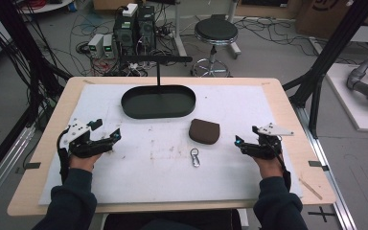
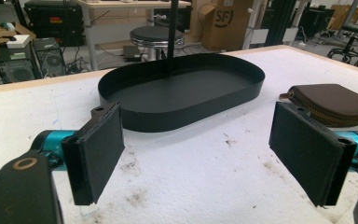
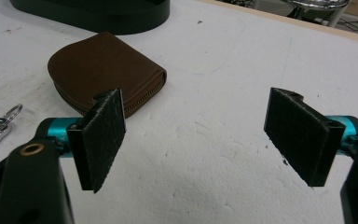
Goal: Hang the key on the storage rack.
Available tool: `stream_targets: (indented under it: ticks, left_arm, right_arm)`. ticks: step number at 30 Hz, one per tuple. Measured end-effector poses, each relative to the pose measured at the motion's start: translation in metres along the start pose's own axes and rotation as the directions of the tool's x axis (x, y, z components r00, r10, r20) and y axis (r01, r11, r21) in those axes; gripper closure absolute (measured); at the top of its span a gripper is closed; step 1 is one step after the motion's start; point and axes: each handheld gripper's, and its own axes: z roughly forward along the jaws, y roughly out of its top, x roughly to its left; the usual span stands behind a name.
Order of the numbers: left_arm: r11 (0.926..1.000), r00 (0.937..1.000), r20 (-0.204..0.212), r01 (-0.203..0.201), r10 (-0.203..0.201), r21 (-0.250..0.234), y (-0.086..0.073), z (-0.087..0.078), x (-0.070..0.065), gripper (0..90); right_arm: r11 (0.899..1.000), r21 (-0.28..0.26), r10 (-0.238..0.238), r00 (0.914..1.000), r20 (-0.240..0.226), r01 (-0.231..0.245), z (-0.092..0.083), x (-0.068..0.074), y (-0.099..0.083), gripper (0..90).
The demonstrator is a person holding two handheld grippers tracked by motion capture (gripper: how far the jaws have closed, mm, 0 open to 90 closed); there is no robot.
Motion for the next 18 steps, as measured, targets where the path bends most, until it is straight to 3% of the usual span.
stream_targets:
  ticks: [5, 9, 16, 18]
  left_arm:
    - [1.0000, 1.0000, 0.001, 0.004, -0.004, -0.001, -0.001, 0.000, 0.000, 17.8]
    - [0.9999, 0.9999, -0.007, 0.010, -0.010, -0.002, -0.001, 0.001, 0.001, 17.8]
    - [1.0000, 1.0000, -0.005, 0.002, -0.002, -0.007, -0.001, -0.002, 0.004, 18.1]
    - [0.9998, 0.9999, -0.007, 0.016, -0.016, -0.012, -0.001, -0.004, 0.006, 18.1]
  right_arm:
    - [1.000, -0.006, 0.009, 0.9999, -0.005, -0.009, 0.000, 0.000, 0.000, 21.0]
    - [1.000, 0.018, -0.001, 0.9994, -0.034, 0.001, 0.003, 0.001, 0.000, 25.6]
    - [1.000, -0.007, -0.009, 0.9989, -0.047, 0.009, 0.001, 0.009, 0.004, 25.5]
    - [1.000, -0.011, -0.010, 0.9980, -0.062, 0.009, 0.002, 0.014, 0.006, 25.3]
